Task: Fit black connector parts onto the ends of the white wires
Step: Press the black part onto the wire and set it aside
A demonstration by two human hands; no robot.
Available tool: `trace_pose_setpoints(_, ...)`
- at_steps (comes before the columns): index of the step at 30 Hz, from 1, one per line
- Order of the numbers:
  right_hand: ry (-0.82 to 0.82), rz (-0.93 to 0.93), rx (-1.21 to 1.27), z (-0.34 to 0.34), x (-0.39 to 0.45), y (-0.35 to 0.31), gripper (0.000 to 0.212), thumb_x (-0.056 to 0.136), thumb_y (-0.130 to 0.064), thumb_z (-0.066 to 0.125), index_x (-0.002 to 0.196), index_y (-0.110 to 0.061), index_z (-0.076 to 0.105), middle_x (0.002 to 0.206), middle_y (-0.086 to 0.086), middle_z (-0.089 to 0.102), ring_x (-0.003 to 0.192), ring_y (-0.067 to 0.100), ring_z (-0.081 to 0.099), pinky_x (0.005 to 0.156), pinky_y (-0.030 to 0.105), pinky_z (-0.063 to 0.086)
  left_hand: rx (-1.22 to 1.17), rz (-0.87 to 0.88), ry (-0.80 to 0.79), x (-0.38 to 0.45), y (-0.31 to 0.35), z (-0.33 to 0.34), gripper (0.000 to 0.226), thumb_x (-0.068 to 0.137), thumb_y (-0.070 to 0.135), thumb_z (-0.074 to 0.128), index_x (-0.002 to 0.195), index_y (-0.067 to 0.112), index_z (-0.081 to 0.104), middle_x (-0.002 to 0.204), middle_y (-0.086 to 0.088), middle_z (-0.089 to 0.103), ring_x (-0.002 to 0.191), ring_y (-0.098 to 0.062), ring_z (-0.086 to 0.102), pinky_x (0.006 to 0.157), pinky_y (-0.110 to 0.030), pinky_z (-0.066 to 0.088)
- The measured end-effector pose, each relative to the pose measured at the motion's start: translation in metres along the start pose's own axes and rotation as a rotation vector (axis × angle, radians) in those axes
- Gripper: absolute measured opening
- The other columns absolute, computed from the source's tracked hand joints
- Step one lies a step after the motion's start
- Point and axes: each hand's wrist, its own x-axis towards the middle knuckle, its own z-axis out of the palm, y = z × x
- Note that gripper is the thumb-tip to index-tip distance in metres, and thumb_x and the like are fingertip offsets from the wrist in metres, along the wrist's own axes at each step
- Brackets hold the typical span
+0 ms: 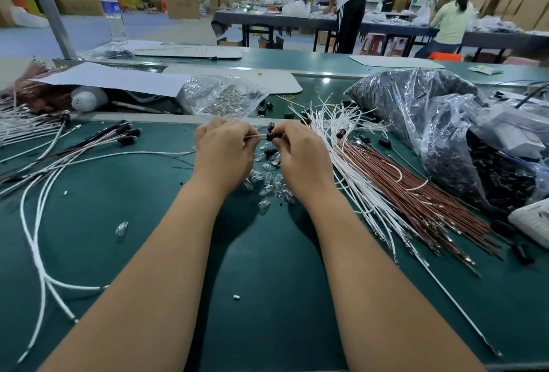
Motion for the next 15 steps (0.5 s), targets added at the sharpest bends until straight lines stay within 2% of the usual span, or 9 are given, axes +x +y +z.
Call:
trace_pose_setpoints(4, -0.019, 0.006, 0.038, 0.0014, -0.0018, -0.0005, 0.012, 0.094, -0.011, 0.056, 0.103, -0.009, 0.063, 0.096, 0.005, 0.066, 0.088, 0.023, 0.058, 0.081, 0.041, 0.047, 0.037, -0.033, -0.03, -0.0021, 0.0044, 0.0002, 0.011, 0.091, 0.021, 0.053, 0.089, 0.02, 0.064, 0.086, 0.003, 0.066, 0.087, -0.022, 0.054, 0.075, -0.031, 0.019)
trace_pose_setpoints(6, -0.014, 0.025, 0.115, 0.001, -0.0024, 0.0007, 0.013, 0.092, -0.01, 0.057, 0.104, -0.01, 0.064, 0.097, 0.004, 0.067, 0.089, 0.022, 0.06, 0.078, 0.037, 0.048, -0.075, 0.024, -0.07, -0.0017, 0.0064, -0.0013, 0.011, 0.09, 0.015, 0.055, 0.091, 0.015, 0.066, 0.086, -0.001, 0.067, 0.083, -0.023, 0.058, 0.075, -0.032, 0.033)
trace_pose_setpoints(8, 0.013, 0.056, 0.179, 0.0006, -0.0028, 0.0021, 0.016, 0.091, -0.011, 0.061, 0.106, -0.013, 0.066, 0.098, 0.002, 0.068, 0.088, 0.019, 0.061, 0.076, 0.033, 0.049, -0.205, 0.043, -0.104, -0.0014, 0.0079, -0.0027, 0.013, 0.09, 0.008, 0.057, 0.096, 0.008, 0.069, 0.087, -0.006, 0.068, 0.079, -0.021, 0.057, 0.07, -0.029, 0.039)
trace_pose_setpoints(10, 0.066, 0.101, 0.223, 0.0002, -0.0028, 0.0032, 0.026, 0.088, -0.015, 0.067, 0.113, -0.016, 0.064, 0.1, 0.0, 0.066, 0.084, 0.014, 0.061, 0.074, 0.028, 0.048, -0.266, 0.006, -0.089, -0.0012, 0.0061, -0.0036, 0.012, 0.091, 0.006, 0.058, 0.096, 0.005, 0.069, 0.081, -0.006, 0.067, 0.07, -0.017, 0.054, 0.063, -0.023, 0.037)
trace_pose_setpoints(12, 0.106, 0.172, 0.27, -0.0007, -0.0017, 0.0045, 0.033, 0.085, -0.016, 0.071, 0.116, -0.016, 0.061, 0.099, -0.002, 0.063, 0.078, 0.011, 0.059, 0.073, 0.025, 0.049, -0.303, -0.041, -0.062, -0.0013, 0.0024, -0.0039, 0.012, 0.091, 0.004, 0.057, 0.091, 0.005, 0.069, 0.069, 0.003, 0.06, 0.058, -0.006, 0.048, 0.055, -0.013, 0.032)
trace_pose_setpoints(15, 0.13, 0.254, 0.331, -0.0022, -0.0005, 0.0062, 0.016, 0.085, -0.017, 0.07, 0.099, -0.018, 0.062, 0.087, -0.008, 0.063, 0.073, 0.002, 0.058, 0.07, 0.022, 0.05, -0.332, -0.086, -0.055, -0.0013, 0.0003, -0.0044, 0.013, 0.091, 0.002, 0.056, 0.087, 0.007, 0.068, 0.064, 0.012, 0.053, 0.054, 0.0, 0.045, 0.051, -0.01, 0.03)
